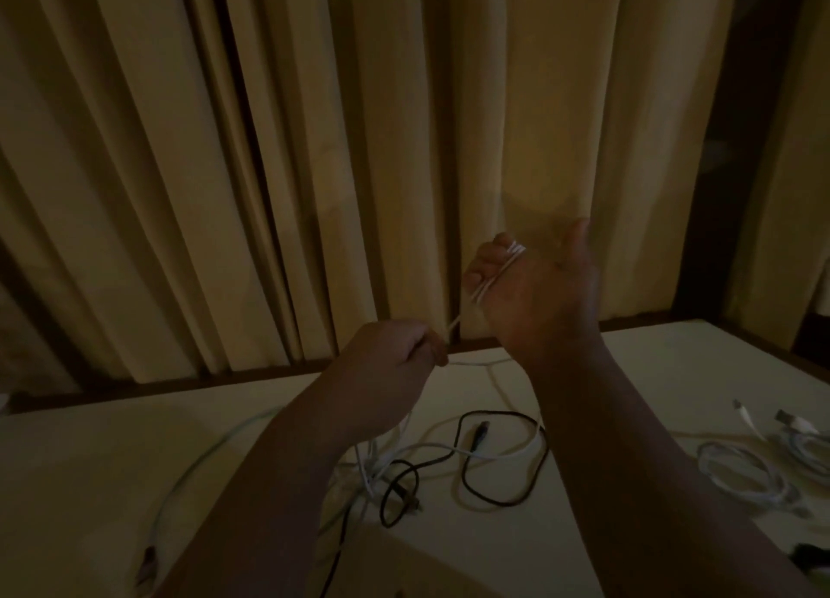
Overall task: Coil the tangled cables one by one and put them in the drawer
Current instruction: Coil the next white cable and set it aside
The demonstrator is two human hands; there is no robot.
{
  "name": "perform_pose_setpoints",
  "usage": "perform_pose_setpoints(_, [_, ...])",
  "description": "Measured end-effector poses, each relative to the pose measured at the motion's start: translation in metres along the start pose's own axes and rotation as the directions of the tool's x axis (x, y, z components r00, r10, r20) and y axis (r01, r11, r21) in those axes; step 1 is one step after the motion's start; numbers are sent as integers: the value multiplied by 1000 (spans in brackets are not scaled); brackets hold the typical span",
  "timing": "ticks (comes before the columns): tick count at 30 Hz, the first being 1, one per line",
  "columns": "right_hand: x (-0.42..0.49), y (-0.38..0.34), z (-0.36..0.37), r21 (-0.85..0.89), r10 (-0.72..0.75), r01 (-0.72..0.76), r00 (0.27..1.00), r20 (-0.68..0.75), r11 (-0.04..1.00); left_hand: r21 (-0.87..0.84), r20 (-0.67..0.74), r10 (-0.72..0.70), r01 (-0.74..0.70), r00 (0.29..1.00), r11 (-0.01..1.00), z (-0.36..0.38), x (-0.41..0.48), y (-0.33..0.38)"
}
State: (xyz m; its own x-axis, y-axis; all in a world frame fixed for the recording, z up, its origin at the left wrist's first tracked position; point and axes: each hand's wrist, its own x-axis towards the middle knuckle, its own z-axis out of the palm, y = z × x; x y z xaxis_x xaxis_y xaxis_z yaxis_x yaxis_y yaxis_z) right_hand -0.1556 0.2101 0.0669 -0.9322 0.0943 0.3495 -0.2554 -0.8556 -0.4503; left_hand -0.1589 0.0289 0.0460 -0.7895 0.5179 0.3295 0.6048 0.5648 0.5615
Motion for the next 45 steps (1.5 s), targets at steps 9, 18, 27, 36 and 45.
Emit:
perform_pose_setpoints(9, [11,5,-18,-943,-235,-117,952,-196,312,166,-2,-12,12,1000,986,-10,-7,11])
perform_pose_setpoints(18, [-3,24,-14,-977,373,-211,909,-185,28,217,-327,162,-93,931,972,-24,1,-14])
perform_pose_setpoints(27, [-7,21,0,-547,599,-413,771,216,728,30,-371,161,-162,914,986,-14,2,-15])
perform_pose_setpoints(36, [-10,19,7,248,260,-348,908,329,904,-332,-158,43,-94,987,938,6,7,-3])
perform_pose_setpoints(45, [-13,1,25,2,-141,141,987,84,990,-156,160,-150,176,976,972,2,-2,10])
